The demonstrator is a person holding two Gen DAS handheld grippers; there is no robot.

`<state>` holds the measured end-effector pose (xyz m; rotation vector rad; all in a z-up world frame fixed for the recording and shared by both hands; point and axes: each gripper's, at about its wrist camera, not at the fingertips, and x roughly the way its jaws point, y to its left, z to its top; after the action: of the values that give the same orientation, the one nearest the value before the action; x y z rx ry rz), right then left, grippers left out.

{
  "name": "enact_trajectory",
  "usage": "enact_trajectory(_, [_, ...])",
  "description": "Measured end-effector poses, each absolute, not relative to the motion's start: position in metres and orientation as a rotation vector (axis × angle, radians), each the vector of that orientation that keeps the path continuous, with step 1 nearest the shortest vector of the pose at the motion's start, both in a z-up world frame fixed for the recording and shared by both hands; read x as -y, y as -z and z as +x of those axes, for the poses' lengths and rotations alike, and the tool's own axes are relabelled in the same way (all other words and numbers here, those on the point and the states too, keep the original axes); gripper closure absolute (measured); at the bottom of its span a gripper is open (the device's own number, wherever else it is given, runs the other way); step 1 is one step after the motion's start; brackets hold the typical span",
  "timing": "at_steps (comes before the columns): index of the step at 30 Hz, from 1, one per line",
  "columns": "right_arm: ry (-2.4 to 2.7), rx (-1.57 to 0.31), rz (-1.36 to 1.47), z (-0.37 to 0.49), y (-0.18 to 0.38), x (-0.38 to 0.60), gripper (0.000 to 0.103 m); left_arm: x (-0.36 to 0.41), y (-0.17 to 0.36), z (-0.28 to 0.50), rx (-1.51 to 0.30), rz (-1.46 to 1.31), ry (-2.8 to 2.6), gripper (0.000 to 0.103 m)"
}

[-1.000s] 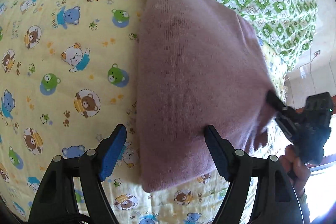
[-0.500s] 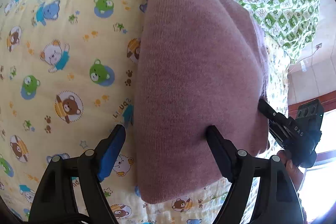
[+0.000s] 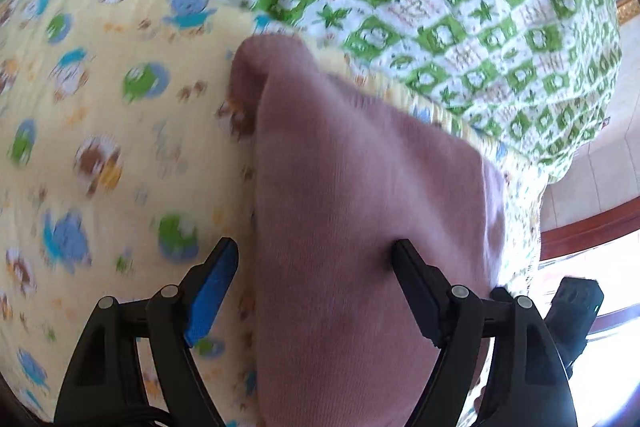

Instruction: Fold small clothes

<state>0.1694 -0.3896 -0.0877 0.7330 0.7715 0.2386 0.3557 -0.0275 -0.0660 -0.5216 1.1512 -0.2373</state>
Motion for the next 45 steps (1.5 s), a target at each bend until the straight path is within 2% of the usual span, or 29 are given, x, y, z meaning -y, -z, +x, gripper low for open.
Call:
enact_trajectory(3, [-0.258, -0.784, 0.74, 0.178, 0.093, 0.388, 0.049, 0.031, 0.067, 0.39, -1.157, -0.525, 0.228, 0.023])
enact_trajectory(4, [-0.263, -0.786, 0.741, 0.18, 0.094, 0.387, 0.049, 0.031, 0.068, 0.397, -1.152, -0.525, 0.226, 0.027])
enact_trajectory(6, [-0.276, -0.79, 0.743, 0.183, 0.096, 0.385, 0.049, 0.034, 0.067, 0.411, -1.125, -0.513, 0.246, 0.057])
enact_trajectory(8, [-0.289, -0.796, 0.731, 0.187, 0.099, 0.383, 0.052, 0.034, 0.059, 0.416, -1.091, -0.497, 0.26, 0.076])
enact_trajectory(9, [-0.301, -0.8, 0.728, 0.188, 0.099, 0.383, 0.067, 0.033, 0.052, 0.416, -1.057, -0.487, 0.273, 0.08])
enact_trajectory(11, [-0.31, -0.783, 0.701, 0.191, 0.095, 0.386, 0.085, 0.029, 0.044, 0.415, -1.001, -0.472, 0.274, 0.092])
enact_trajectory(12, [-0.314, -0.762, 0.705, 0.191, 0.093, 0.389, 0.089, 0.025, 0.047, 0.415, -1.003, -0.468, 0.257, 0.092])
enact_trajectory(15, [-0.295, -0.781, 0.724, 0.198, 0.098, 0.396, 0.09, 0.016, 0.06, 0.415, -1.051, -0.464, 0.208, 0.087])
enact_trajectory(17, [-0.295, -0.797, 0.72, 0.201, 0.102, 0.393, 0.089, 0.009, 0.057, 0.405, -1.041, -0.476, 0.208, 0.073])
enact_trajectory(18, [-0.29, -0.798, 0.719, 0.201, 0.102, 0.392, 0.085, 0.006, 0.053, 0.395, -1.037, -0.482, 0.206, 0.066])
enact_trajectory(19, [-0.284, -0.793, 0.723, 0.199, 0.1, 0.391, 0.082, 0.004, 0.051, 0.387, -1.034, -0.481, 0.211, 0.053])
enact_trajectory(20, [-0.277, -0.787, 0.732, 0.197, 0.099, 0.391, 0.072, 0.004, 0.049, 0.375, -1.032, -0.48, 0.214, 0.038])
enact_trajectory(21, [-0.273, -0.784, 0.747, 0.193, 0.097, 0.393, 0.057, 0.004, 0.048, 0.366, -1.033, -0.479, 0.217, 0.03])
enact_trajectory(22, [-0.27, -0.777, 0.759, 0.188, 0.096, 0.394, 0.05, 0.006, 0.048, 0.355, -1.038, -0.478, 0.227, 0.023])
enact_trajectory(23, [-0.272, -0.767, 0.766, 0.183, 0.095, 0.395, 0.038, 0.007, 0.05, 0.341, -1.045, -0.482, 0.244, 0.022])
enact_trajectory(24, [-0.272, -0.756, 0.768, 0.179, 0.094, 0.395, 0.035, 0.009, 0.052, 0.331, -1.053, -0.489, 0.256, 0.021])
enact_trajectory(28, [-0.32, -0.791, 0.74, 0.168, 0.102, 0.39, 0.032, 0.026, 0.084, 0.299, -1.156, -0.526, 0.295, 0.018])
enact_trajectory(31, [-0.341, -0.834, 0.721, 0.17, 0.113, 0.386, 0.032, 0.035, 0.106, 0.292, -1.195, -0.574, 0.277, 0.01])
enact_trajectory(34, [-0.374, -0.852, 0.73, 0.181, 0.121, 0.382, 0.032, 0.038, 0.115, 0.297, -1.19, -0.632, 0.287, 0.009])
enact_trajectory(36, [-0.396, -0.86, 0.713, 0.189, 0.123, 0.377, 0.032, 0.045, 0.118, 0.304, -1.195, -0.639, 0.308, 0.013])
enact_trajectory(38, [-0.431, -0.876, 0.719, 0.197, 0.127, 0.372, 0.034, 0.054, 0.121, 0.31, -1.199, -0.651, 0.35, 0.036])
enact_trajectory(39, [-0.448, -0.887, 0.732, 0.201, 0.13, 0.369, 0.039, 0.053, 0.122, 0.312, -1.2, -0.653, 0.348, 0.039])
enact_trajectory(40, [-0.45, -0.893, 0.749, 0.203, 0.132, 0.367, 0.043, 0.052, 0.121, 0.312, -1.191, -0.657, 0.351, 0.047])
enact_trajectory(41, [-0.447, -0.898, 0.775, 0.204, 0.135, 0.367, 0.051, 0.05, 0.118, 0.31, -1.178, -0.663, 0.356, 0.055])
enact_trajectory(43, [-0.441, -0.893, 0.805, 0.2, 0.134, 0.368, 0.06, 0.044, 0.108, 0.3, -1.139, -0.672, 0.366, 0.061])
enact_trajectory(45, [-0.429, -0.871, 0.801, 0.19, 0.123, 0.367, 0.066, 0.043, 0.099, 0.292, -1.115, -0.683, 0.372, 0.064])
